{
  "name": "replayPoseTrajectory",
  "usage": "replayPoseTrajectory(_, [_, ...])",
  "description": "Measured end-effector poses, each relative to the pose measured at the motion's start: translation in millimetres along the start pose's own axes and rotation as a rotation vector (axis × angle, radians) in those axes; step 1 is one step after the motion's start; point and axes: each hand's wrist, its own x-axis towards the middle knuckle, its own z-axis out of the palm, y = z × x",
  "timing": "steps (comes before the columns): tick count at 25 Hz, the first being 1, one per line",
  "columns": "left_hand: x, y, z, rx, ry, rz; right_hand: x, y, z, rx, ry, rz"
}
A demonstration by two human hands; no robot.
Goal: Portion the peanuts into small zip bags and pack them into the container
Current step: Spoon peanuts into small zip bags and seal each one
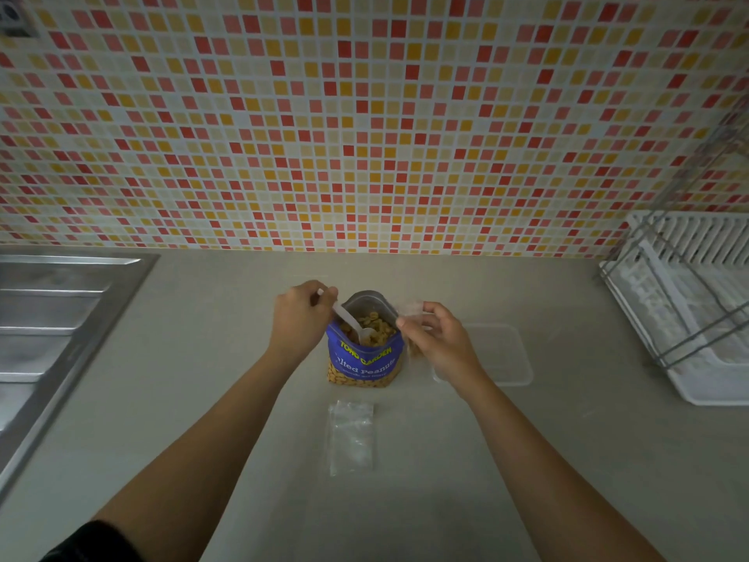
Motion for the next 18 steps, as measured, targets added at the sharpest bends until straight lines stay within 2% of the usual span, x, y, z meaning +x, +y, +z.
replayPoseTrajectory(2, [-2.4,-1.3,1.9,-0.083,-0.023,-0.066,-1.8,-1.9,-2.5,-0.03,-0.012,-0.002])
replayPoseTrajectory(4, [-0.7,-4.7,3.1,-0.245,-0.02,-0.237,-6.2,-9.2,-5.6,-0.078,-0.025,-0.025])
replayPoseTrajectory(7, [6.0,-9.4,2.0,-0.368,-0.006,-0.389,-14.4,-23.1,-9.2,-0.19,0.019,-0.126])
replayPoseTrajectory(12, [18.4,-15.4,-11.8,-0.419,0.07,-0.448,-18.2,-30.6,-4.0,-0.348,0.052,-0.276])
replayPoseTrajectory(18, [27.8,-17.5,-25.0,-0.488,0.053,-0.466,-12.5,-19.6,3.6,-0.557,0.097,-0.336])
